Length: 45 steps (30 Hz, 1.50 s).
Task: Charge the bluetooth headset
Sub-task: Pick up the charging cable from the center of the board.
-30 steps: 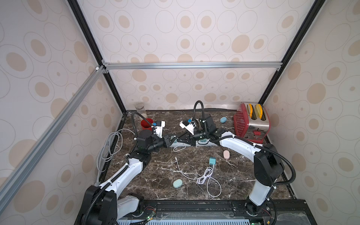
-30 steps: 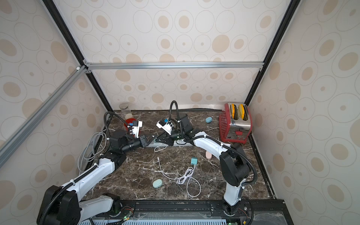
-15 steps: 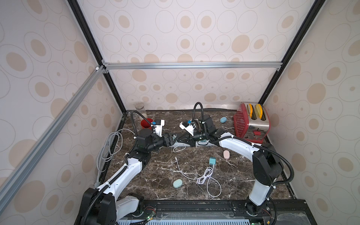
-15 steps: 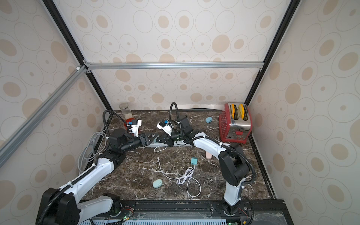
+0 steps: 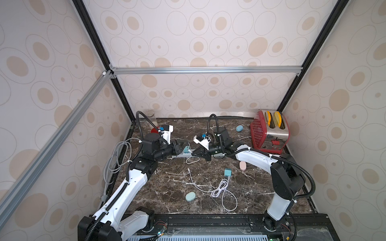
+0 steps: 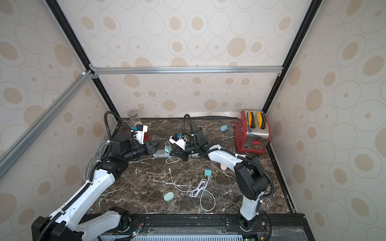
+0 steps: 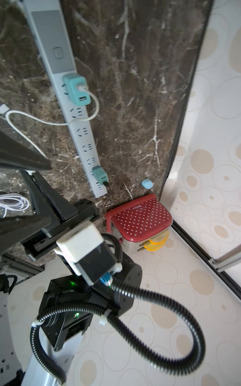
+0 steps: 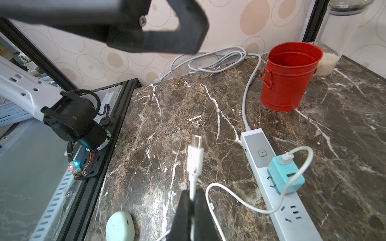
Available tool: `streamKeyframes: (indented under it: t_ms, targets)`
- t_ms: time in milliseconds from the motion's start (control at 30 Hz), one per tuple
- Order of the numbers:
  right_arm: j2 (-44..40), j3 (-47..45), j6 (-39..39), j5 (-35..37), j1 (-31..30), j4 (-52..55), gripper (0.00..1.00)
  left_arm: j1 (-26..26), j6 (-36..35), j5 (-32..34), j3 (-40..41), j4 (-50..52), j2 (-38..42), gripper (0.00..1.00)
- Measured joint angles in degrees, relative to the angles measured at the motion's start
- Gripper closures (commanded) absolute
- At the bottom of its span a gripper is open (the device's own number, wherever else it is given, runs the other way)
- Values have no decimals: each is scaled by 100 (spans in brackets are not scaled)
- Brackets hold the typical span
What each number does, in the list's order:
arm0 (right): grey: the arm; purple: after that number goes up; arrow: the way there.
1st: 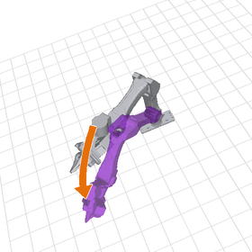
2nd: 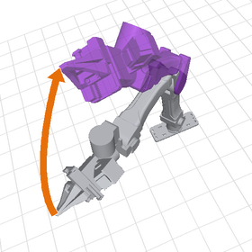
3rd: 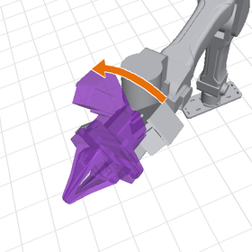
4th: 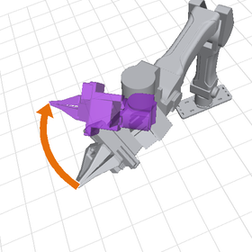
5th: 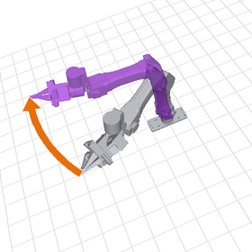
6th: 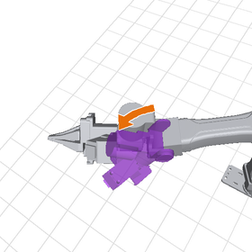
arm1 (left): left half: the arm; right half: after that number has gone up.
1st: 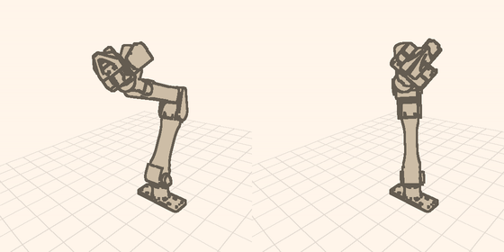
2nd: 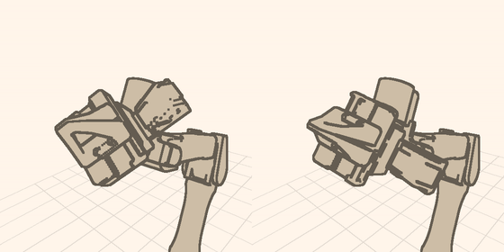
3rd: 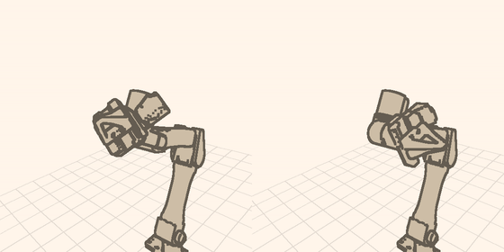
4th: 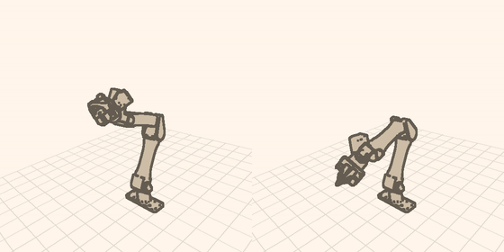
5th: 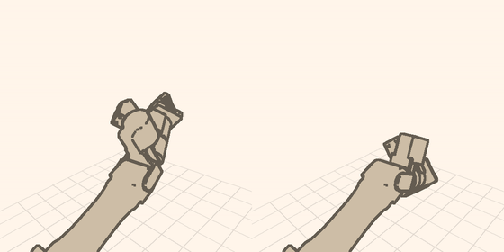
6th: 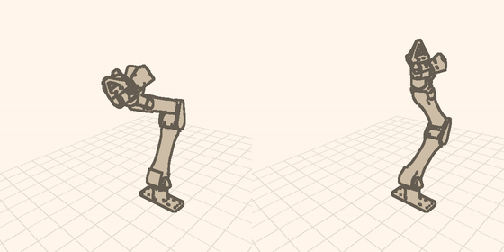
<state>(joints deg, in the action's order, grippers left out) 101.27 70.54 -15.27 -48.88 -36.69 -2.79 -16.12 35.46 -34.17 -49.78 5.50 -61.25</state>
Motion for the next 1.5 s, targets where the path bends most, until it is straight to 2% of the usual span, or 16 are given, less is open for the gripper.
streamKeyframes:
  t_ms: [200,333,600,767,1167,1200,1367,1500]
  targets:
    - [-157,-210,-286,-26,0,-243,100,7,-568,-142,-140,780,-184,64]
    - [-164,-212,-404,-61,0,-313,100,11,-894,-413,-212,929,-308,64]
    - [-164,-212,-544,-131,0,-378,100,11,-1051,-791,-212,929,-511,72]
    - [-164,-210,-579,-208,0,-409,100,11,-1032,-879,-212,822,-533,79]
    - [-164,-212,-603,-315,0,-413,100,11,-1008,-999,-212,686,-616,88]
    - [-164,-210,-601,-321,0,-413,99,11,-1008,-1010,-212,684,-614,88]
    - [-164,-201,-479,-393,0,-380,77,11,-1064,-1005,-212,693,-614,92]
    - [-133,46,-291,-568,13,-90,73,11,-1196,-970,-212,723,-614,94]
